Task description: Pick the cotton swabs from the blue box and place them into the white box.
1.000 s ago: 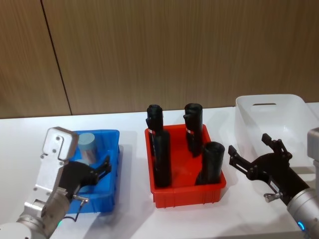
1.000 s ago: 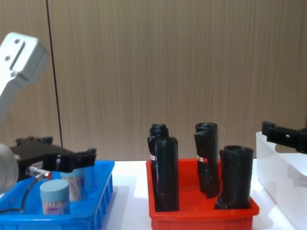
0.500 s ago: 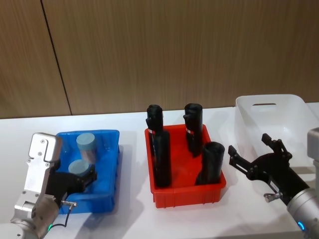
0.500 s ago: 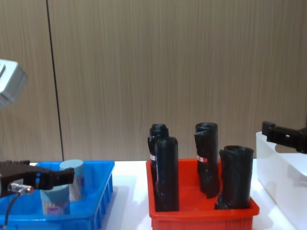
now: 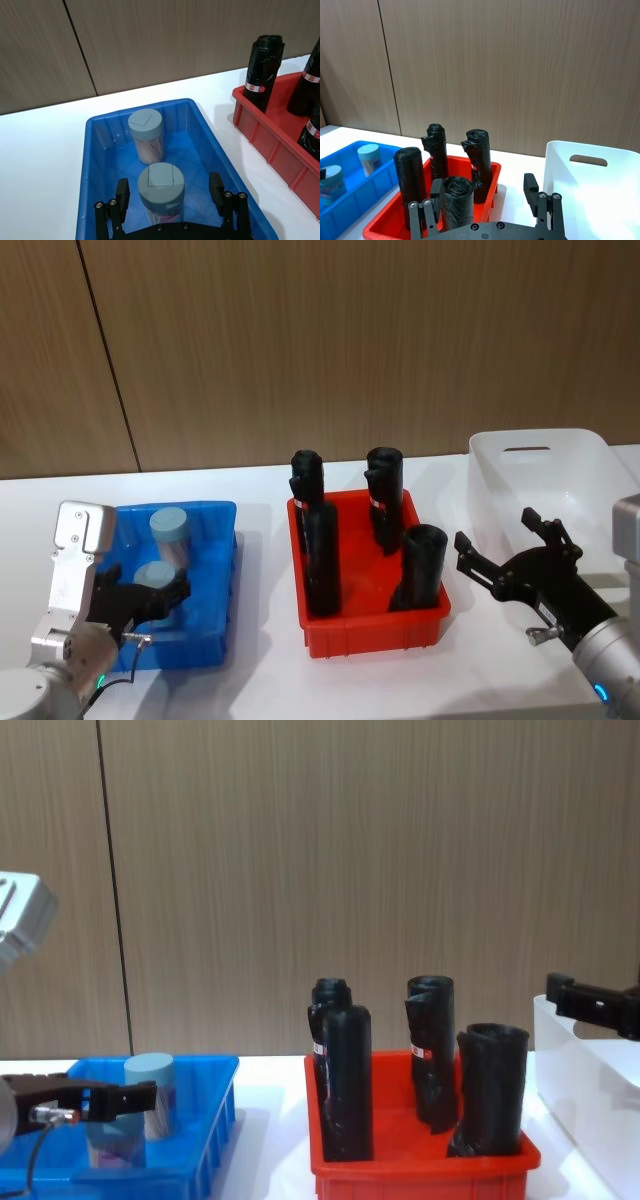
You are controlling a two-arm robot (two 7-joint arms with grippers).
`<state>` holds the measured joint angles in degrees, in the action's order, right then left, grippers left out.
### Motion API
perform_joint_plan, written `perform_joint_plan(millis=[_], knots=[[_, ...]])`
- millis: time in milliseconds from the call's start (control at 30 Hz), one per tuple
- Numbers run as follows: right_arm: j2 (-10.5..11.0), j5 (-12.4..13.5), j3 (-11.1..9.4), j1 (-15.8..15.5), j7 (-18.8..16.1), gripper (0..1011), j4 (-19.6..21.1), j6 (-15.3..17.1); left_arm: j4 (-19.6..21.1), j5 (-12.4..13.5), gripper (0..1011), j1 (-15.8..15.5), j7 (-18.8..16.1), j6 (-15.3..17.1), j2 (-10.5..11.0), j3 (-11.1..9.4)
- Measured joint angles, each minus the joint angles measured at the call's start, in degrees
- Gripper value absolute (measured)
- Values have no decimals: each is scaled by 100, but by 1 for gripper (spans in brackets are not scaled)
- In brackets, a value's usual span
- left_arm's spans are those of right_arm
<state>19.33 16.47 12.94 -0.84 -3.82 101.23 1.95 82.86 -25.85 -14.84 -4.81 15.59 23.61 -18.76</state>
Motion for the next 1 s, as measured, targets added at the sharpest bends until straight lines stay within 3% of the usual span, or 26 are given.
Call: perform_joint_plan(millis=[567,1000], knots=[[0,0,0,0,0,1002,0,0,-956,72,1004,-577,400,26,-329,17],[0,0,0,0,0,1002,0,0,-1395,146,1004,-805,573,75,-449,28]])
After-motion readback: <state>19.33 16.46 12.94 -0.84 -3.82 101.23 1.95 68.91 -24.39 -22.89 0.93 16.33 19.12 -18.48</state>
